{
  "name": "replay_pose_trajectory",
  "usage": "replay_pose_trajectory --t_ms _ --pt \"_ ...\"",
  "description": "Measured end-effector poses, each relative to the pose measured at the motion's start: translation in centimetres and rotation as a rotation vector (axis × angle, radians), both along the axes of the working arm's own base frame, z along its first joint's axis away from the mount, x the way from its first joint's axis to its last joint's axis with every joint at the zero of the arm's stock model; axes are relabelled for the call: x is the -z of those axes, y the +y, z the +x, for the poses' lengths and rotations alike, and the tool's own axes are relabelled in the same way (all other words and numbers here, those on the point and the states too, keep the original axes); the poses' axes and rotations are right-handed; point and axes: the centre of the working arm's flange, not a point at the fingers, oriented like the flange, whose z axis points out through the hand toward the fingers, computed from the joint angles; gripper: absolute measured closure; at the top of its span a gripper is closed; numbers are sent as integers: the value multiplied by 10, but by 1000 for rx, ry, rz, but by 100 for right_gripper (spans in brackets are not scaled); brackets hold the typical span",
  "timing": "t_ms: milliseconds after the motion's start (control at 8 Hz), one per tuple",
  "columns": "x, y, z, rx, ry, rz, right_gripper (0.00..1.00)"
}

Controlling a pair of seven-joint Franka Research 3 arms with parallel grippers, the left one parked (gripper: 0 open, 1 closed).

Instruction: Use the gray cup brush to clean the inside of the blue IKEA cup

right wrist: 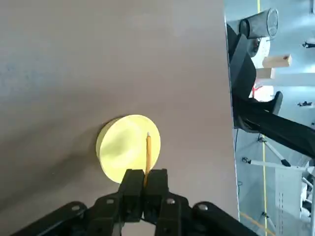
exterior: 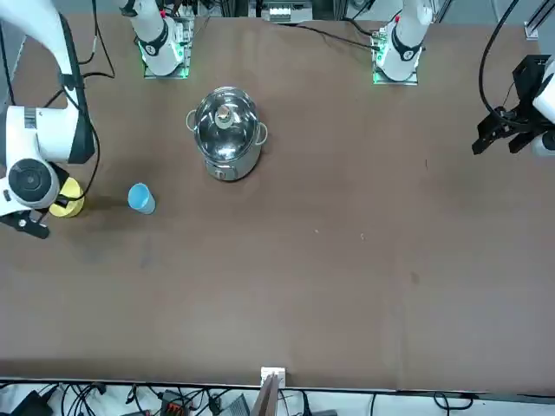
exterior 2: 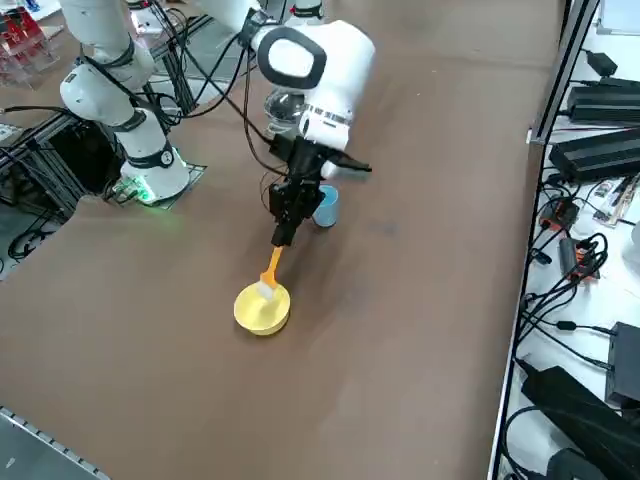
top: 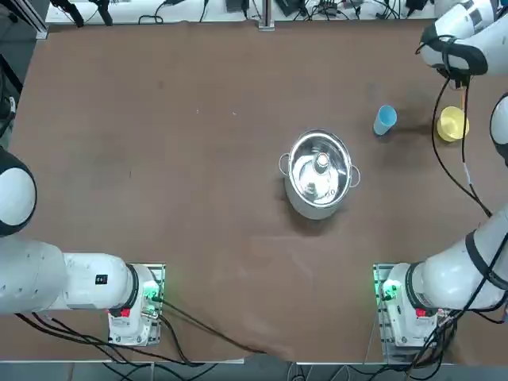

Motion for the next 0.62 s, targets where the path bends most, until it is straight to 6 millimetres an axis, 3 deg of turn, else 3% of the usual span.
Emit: replay_pose_trajectory --t_ms 625 --pt "37 -10 -23 -56 42 -21 96"
